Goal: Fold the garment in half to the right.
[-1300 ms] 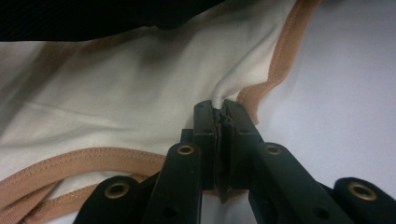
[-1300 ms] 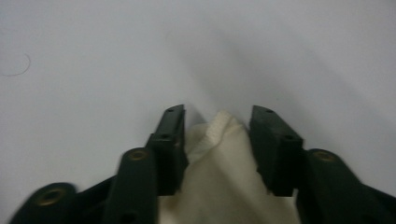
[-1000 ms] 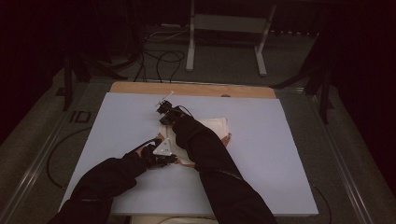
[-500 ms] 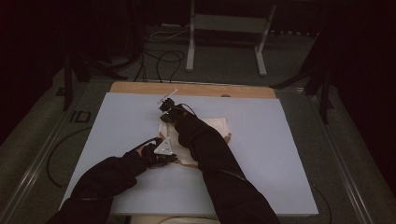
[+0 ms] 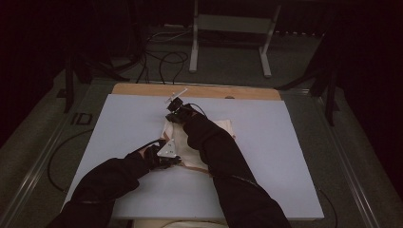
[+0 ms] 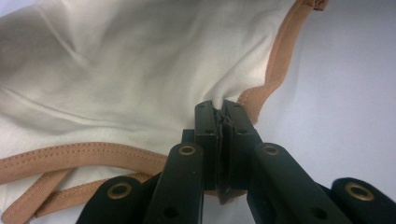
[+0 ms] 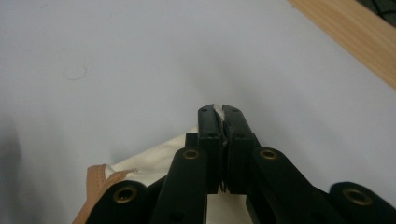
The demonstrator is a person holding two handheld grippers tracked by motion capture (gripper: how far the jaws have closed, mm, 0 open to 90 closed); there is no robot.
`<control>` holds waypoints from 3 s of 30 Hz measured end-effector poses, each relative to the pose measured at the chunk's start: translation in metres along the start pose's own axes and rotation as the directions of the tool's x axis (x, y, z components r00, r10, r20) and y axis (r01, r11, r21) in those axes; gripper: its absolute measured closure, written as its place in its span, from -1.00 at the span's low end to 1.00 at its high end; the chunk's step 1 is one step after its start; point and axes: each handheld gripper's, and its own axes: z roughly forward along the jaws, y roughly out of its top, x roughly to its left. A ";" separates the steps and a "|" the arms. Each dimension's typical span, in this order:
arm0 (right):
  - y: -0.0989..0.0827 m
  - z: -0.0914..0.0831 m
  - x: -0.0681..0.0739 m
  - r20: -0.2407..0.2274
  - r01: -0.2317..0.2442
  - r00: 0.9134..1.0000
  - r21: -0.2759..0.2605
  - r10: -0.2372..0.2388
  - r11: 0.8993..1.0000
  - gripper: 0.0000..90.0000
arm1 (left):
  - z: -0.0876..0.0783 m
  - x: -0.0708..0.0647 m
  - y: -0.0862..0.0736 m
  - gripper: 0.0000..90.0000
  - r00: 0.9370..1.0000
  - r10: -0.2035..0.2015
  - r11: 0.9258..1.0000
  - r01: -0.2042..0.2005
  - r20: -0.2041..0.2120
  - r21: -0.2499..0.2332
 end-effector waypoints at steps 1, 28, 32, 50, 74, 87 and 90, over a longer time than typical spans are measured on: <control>0.000 -0.002 0.000 -0.002 -0.005 1.000 -0.006 0.005 1.000 0.96 | 0.000 0.000 0.001 0.93 1.000 0.002 1.000 -0.002 -0.002 -0.001; -0.010 -0.059 -0.016 0.029 -0.026 0.999 -0.094 0.029 0.995 0.96 | -0.012 -0.005 0.036 0.93 0.997 0.077 0.997 -0.078 -0.020 -0.013; -0.013 -0.067 -0.019 0.035 -0.031 0.999 -0.103 0.035 0.994 0.96 | -0.012 -0.005 0.042 0.93 0.996 0.092 0.996 -0.092 -0.021 -0.015; -0.033 -0.101 -0.035 0.061 -0.074 0.995 -0.146 0.083 0.987 0.96 | -0.007 -0.007 0.064 0.93 0.991 0.130 0.991 -0.130 -0.016 -0.012; -0.073 -0.126 -0.058 0.083 -0.123 0.987 -0.177 0.139 0.977 0.95 | 0.019 -0.011 0.088 0.93 0.991 0.135 0.991 -0.134 0.019 -0.018; -0.103 -0.128 -0.075 0.102 -0.147 0.981 -0.161 0.164 0.976 0.95 | 0.038 -0.014 0.100 0.93 0.992 0.115 0.993 -0.114 0.054 -0.013; -0.109 -0.126 -0.078 0.104 -0.151 0.980 -0.157 0.169 0.976 0.95 | 0.045 -0.015 0.103 0.93 0.991 0.114 0.993 -0.114 0.068 -0.003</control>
